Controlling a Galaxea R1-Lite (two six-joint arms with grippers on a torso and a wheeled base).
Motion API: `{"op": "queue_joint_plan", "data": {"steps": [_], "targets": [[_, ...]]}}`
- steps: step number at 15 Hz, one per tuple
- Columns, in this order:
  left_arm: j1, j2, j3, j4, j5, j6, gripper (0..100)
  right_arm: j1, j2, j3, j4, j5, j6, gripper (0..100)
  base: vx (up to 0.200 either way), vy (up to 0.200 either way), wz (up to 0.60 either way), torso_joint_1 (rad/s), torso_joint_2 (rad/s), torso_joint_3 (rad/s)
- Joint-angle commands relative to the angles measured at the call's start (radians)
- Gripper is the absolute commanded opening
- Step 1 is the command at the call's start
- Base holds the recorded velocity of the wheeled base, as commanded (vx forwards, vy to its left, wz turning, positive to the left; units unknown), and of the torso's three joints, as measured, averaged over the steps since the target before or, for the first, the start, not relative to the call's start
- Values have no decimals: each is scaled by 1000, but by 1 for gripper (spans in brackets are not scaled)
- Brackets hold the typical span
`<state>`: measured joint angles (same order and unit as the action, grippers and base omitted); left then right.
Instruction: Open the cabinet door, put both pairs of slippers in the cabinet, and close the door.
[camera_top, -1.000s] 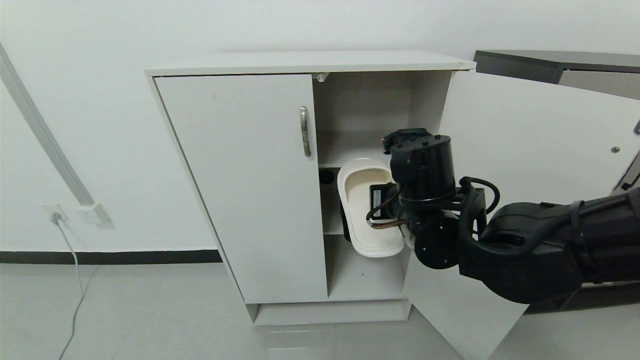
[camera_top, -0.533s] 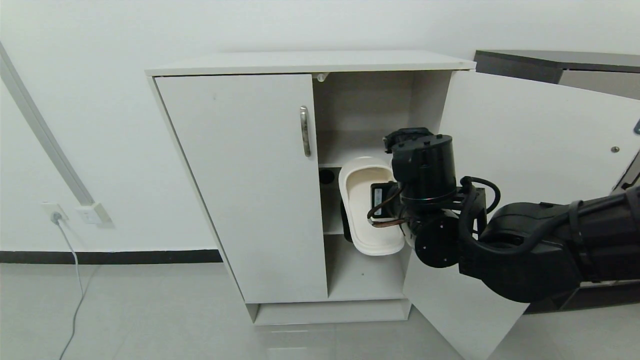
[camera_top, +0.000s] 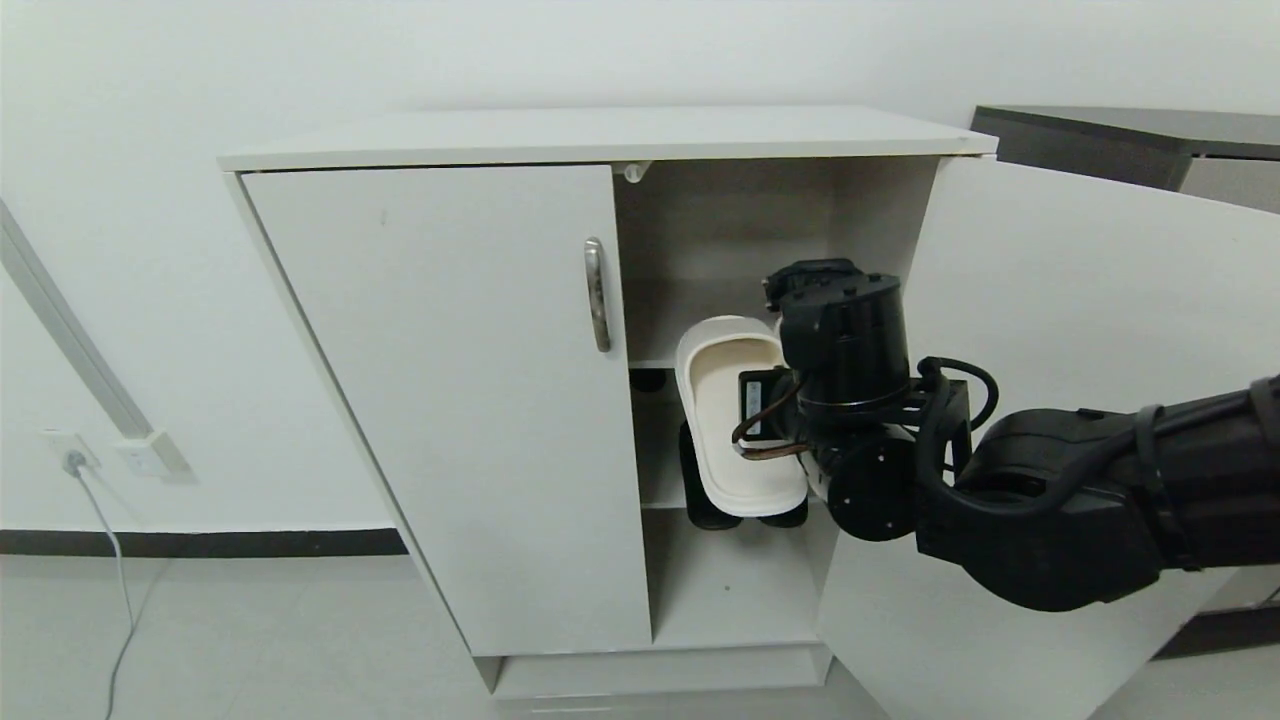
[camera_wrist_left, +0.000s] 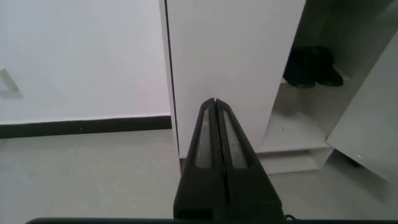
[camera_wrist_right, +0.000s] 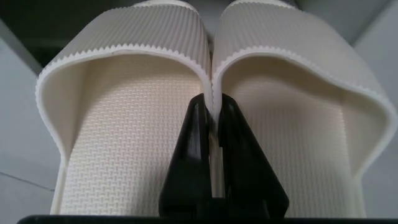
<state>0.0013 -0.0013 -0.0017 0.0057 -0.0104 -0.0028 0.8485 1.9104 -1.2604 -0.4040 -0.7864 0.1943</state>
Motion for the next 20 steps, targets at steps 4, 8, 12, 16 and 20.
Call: {"op": "queue_joint_plan", "data": {"steps": [4,8,12,16,20], "targets": [[0,1,0,0,1,0,0,0,-4,15,-1,-1,2,0,200,0,0,1,2,2],[0,1,0,0,1,0,0,-2,9,4,5,58,-19,0,0,0,0,0,0,0],[0,1,0,0,1,0,0,-52,76,-142,83,113,-33,0,0,0,0,0,0,0],[0,1,0,0,1,1,0,-83,173,-300,100,148,-39,0,0,0,0,0,0,0],[0,1,0,0,1,1,0,-129,256,-425,125,136,-38,0,0,0,0,0,0,0]]}}
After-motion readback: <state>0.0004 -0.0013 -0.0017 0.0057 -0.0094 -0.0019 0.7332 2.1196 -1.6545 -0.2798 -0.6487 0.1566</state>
